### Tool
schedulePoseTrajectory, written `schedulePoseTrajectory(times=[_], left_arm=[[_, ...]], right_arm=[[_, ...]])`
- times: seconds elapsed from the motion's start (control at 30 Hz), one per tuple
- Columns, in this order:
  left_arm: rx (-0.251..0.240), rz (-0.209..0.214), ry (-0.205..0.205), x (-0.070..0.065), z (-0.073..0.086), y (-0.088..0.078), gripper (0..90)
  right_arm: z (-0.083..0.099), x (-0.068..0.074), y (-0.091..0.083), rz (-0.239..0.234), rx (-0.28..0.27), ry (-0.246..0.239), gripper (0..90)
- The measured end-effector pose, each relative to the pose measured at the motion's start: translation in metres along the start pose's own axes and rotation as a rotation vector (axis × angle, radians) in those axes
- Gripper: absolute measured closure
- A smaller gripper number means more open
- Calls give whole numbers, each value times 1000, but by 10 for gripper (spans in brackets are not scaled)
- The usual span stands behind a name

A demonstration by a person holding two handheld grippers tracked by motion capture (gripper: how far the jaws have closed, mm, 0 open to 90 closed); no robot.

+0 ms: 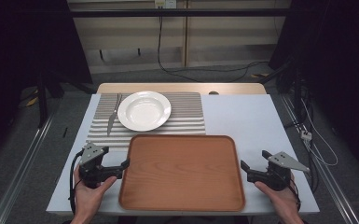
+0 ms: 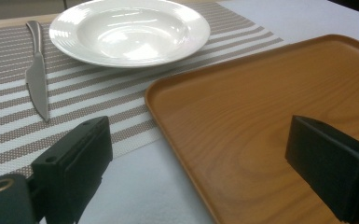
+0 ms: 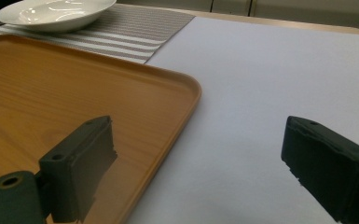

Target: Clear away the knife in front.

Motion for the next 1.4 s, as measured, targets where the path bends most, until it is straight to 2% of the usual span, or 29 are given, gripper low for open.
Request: schedulePoseTrajectory(times=[0.17,0.6,1.07,1.17,1.3,1.33,1.4], left_arm=[[1,-13,-5,2,1,-1,77],[4,-13,-13,9,-5,-4,79],[4,-25,-21,21,-21,-4,81],[24,-11,-12,22,-24,-1,81],[42,7,-19,23,-26,2,82],[62,9,-9,23,-28,3,87],[54,12,-8,24,-30,3,100]], right_arm=[[0,1,1,-6,2,-5,92],[0,2,3,-12,14,-4,85],[1,0,4,-21,19,6,85],[1,0,5,-15,21,9,85],[2,-1,4,-11,23,9,86],[2,-1,4,-10,24,9,86],[2,-1,4,-7,24,8,86]])
Point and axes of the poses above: each handheld gripper's, and its own axes: y roughly forward along the jaws, z roughly out of its underside, x roughly to its left, the point moved 7 cm from there along y, roughly forward along the jaws, and after that the axes turned 4 degrees about z, right-handed, at the moved point
